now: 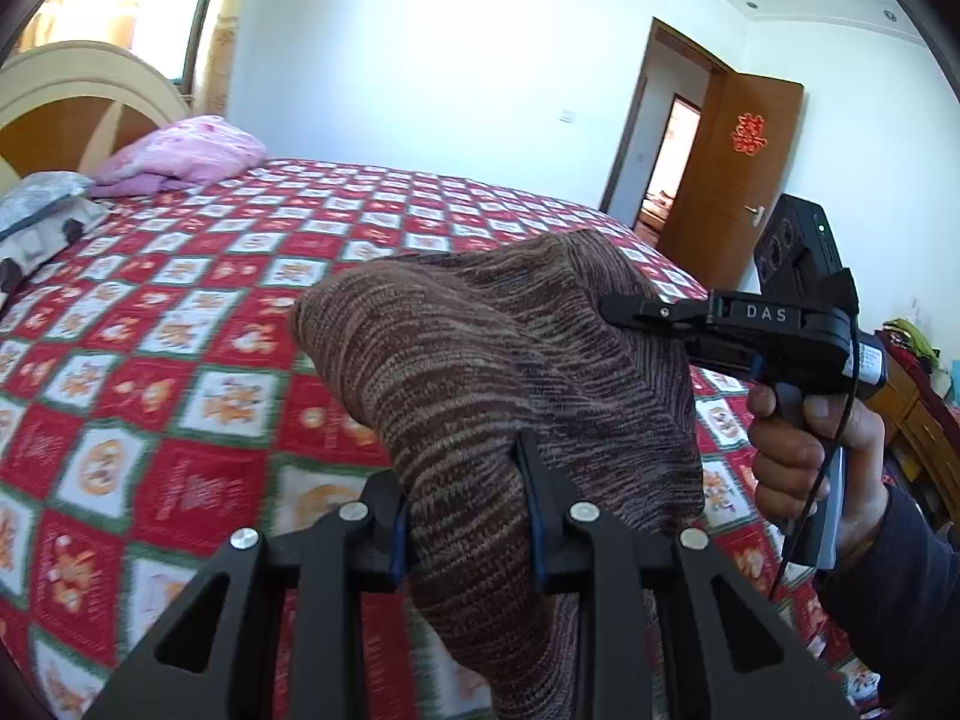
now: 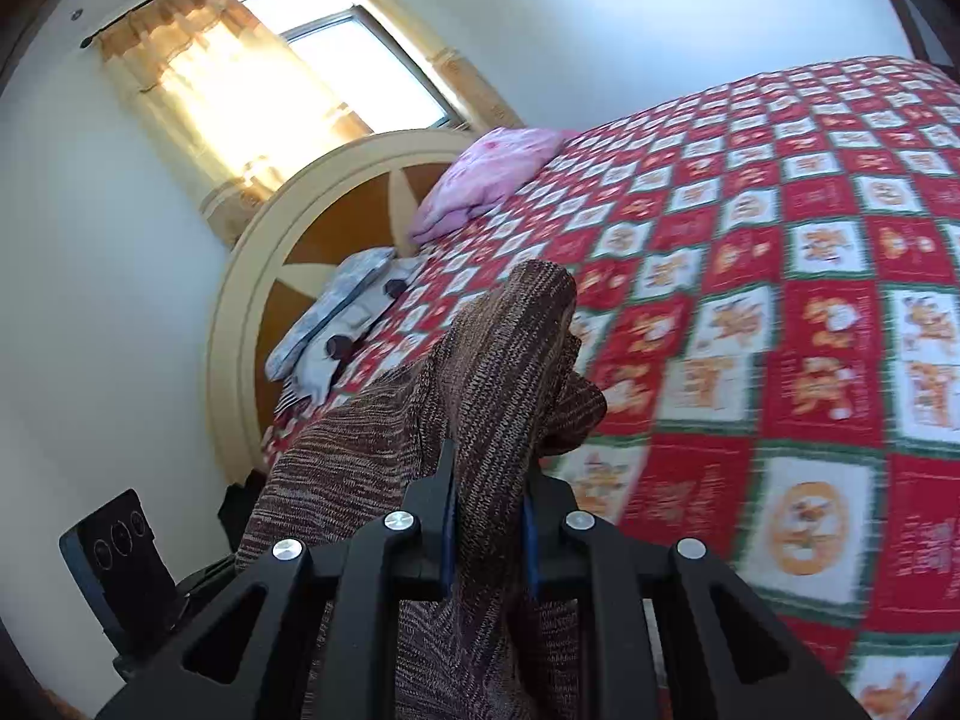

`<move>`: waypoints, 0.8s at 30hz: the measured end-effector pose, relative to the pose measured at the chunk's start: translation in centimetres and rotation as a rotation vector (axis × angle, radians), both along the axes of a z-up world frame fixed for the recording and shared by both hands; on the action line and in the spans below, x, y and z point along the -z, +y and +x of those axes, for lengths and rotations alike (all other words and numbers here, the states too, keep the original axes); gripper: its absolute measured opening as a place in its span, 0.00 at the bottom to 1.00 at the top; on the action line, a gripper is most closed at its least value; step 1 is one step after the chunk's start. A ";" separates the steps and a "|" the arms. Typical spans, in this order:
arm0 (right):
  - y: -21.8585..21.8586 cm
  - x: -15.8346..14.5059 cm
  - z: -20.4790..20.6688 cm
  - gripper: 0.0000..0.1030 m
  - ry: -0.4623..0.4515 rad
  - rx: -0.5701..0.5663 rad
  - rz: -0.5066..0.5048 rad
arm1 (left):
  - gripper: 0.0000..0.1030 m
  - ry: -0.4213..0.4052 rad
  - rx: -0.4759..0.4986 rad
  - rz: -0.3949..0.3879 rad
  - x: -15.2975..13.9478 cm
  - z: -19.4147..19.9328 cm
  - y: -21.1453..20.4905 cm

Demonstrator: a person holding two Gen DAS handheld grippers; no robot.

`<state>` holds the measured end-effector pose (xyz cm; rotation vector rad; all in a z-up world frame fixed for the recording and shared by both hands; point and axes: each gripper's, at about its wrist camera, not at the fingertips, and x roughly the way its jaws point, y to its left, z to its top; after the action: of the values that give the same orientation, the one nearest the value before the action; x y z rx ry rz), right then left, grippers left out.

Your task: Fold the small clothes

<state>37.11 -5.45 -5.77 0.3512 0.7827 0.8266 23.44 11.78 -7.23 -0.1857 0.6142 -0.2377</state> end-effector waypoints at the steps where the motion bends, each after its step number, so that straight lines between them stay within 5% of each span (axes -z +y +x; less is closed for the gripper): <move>1: 0.9 0.1 -0.1 0.16 0.002 -0.013 0.000 | 0.29 -0.004 -0.015 0.006 0.0 -0.4 0.6; 24: 17.2 5.2 0.8 0.16 0.104 -0.213 -0.088 | 0.29 0.052 -0.254 0.058 4.0 -5.0 10.6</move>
<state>37.89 11.78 -10.94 0.2365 0.9623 0.9754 18.46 22.37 -11.22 -0.2119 0.6415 0.0299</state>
